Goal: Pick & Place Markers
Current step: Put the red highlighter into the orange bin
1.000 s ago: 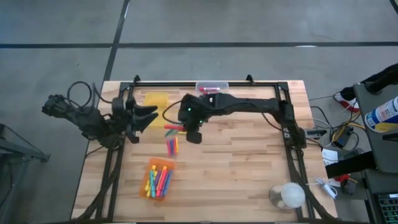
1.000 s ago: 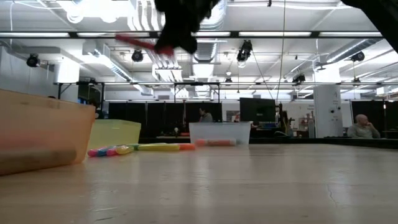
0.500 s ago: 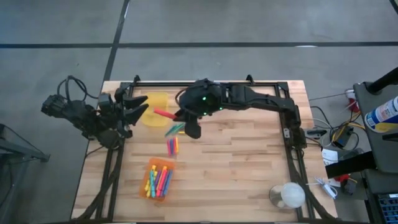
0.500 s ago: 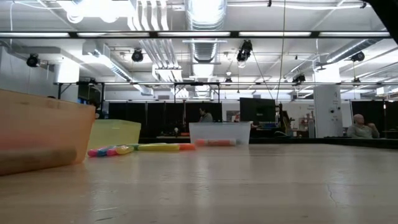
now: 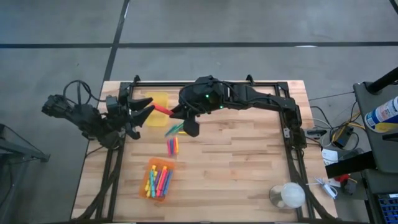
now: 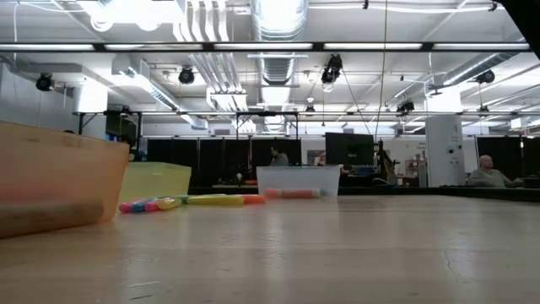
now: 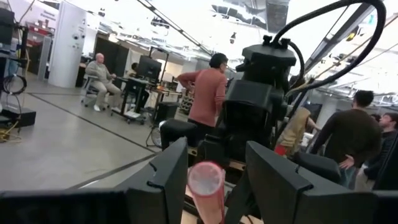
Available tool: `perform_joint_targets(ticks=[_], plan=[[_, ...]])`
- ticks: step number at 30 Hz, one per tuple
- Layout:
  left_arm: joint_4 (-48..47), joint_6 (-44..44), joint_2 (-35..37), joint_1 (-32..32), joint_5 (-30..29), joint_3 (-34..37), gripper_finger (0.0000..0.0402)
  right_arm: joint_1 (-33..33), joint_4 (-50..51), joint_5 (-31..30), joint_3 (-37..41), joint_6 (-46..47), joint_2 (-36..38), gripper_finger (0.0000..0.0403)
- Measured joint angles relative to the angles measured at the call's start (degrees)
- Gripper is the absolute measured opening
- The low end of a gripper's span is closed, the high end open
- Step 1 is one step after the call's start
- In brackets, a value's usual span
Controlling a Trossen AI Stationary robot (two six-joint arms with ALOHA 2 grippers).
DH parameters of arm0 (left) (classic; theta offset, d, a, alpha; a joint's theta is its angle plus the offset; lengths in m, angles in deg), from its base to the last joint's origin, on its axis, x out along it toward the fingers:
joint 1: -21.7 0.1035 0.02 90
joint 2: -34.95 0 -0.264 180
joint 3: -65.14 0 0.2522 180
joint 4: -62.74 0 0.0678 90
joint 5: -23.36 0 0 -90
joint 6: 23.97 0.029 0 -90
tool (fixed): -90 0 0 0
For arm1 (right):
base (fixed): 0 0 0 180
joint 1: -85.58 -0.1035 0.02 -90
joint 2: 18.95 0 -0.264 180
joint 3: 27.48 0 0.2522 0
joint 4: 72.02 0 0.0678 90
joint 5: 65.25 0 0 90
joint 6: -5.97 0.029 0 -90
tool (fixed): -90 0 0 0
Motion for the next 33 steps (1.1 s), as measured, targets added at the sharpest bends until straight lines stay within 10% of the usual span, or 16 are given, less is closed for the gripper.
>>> perform_joint_targets(ticks=[14, 33], plan=[[-0.2, -6.1, -0.6, -0.1, 0.1, 0.0, 0.0154, -1.1, -6.4, -0.1, 0.0, 0.6, 0.0, 0.0053], [0.8, -12.0, -0.5, 0.0, 0.7, 0.0, 0.0048, -1.1, -7.0, 0.6, 0.0, 4.2, 0.0, 0.0063]])
